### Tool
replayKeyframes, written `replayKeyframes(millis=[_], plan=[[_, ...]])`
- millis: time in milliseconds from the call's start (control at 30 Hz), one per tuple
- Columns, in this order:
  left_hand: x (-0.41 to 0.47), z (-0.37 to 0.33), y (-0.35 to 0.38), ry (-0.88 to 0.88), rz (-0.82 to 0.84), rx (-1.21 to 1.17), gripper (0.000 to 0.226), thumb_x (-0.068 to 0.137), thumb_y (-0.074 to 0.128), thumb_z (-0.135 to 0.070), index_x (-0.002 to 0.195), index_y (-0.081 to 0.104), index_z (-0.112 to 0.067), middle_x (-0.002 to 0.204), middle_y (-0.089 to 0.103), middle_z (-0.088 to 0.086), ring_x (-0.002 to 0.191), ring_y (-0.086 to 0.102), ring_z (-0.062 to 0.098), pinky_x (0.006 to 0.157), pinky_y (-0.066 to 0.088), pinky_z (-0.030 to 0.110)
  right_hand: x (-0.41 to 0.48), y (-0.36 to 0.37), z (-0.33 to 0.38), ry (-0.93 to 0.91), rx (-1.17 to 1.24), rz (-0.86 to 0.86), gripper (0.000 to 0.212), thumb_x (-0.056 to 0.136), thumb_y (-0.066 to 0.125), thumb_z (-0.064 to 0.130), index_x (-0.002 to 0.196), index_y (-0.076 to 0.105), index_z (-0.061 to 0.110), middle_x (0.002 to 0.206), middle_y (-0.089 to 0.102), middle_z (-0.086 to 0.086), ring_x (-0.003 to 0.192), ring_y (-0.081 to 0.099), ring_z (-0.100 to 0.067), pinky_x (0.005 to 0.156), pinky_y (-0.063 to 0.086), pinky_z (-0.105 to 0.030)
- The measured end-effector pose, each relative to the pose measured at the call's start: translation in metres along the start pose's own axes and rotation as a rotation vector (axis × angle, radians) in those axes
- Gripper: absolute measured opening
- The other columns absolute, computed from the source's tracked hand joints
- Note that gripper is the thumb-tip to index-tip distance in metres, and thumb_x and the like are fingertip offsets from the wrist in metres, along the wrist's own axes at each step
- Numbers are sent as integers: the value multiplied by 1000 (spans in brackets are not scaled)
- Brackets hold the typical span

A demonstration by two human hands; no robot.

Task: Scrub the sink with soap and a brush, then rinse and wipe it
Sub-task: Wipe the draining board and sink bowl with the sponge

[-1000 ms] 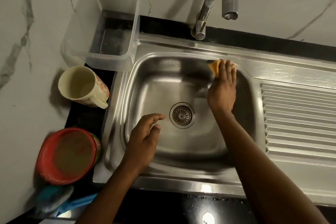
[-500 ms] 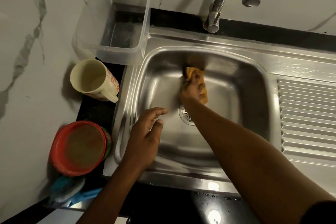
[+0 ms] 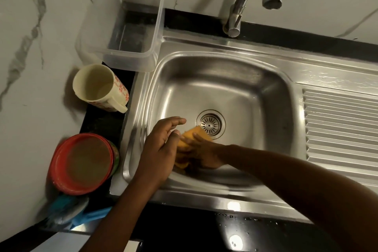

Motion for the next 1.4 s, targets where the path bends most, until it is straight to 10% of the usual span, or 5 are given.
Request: replayKeyframes(millis=[333,667,867,1067,1400], plan=[[-2,-4,12,-6,-23,-52,34,102,51,-17,124,68,-38,134,67,-19,130,57,-6,107,42,16,-91,5,-44,527,1141,-37,9,92,68,15,94,59,12,78,58,-7,70,64,-19,70,55,-29],[-7,-8,19,-10,-38,-45,34,106,54,-6,126,70,-29,134,68,-15,126,58,-8,100,40,5,-116,-115,-60,392,-218,317,39,106,39,25,124,67,4,128,64,-16,121,60,-38,98,47,-38],[-10,-8,22,0,-34,-41,34,102,52,-13,125,70,-31,133,68,-17,128,57,-7,103,40,6,-83,-178,-87,459,-6,-249,37,104,50,40,135,66,28,133,66,-8,122,61,-29,97,46,-35],[-9,-4,22,-34,-52,-44,35,96,50,-26,124,68,-37,134,67,-20,130,57,-6,105,42,15,-40,-117,-111,367,-306,-119,60,109,42,41,165,21,36,175,-1,-1,161,-6,-28,128,-3,-50],[-10,-3,29,-31,-49,-7,39,107,53,-4,124,69,-35,133,67,-18,130,57,-6,103,41,8,-89,-68,-117,736,-171,11,72,107,45,32,167,5,31,174,-7,-8,161,0,-29,129,1,-43]])
Point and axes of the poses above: each hand's wrist, its own x-axis towards the middle knuckle, its own y-axis out of the palm, z = x × y, the point moved 1 cm from there along x, towards the middle knuckle
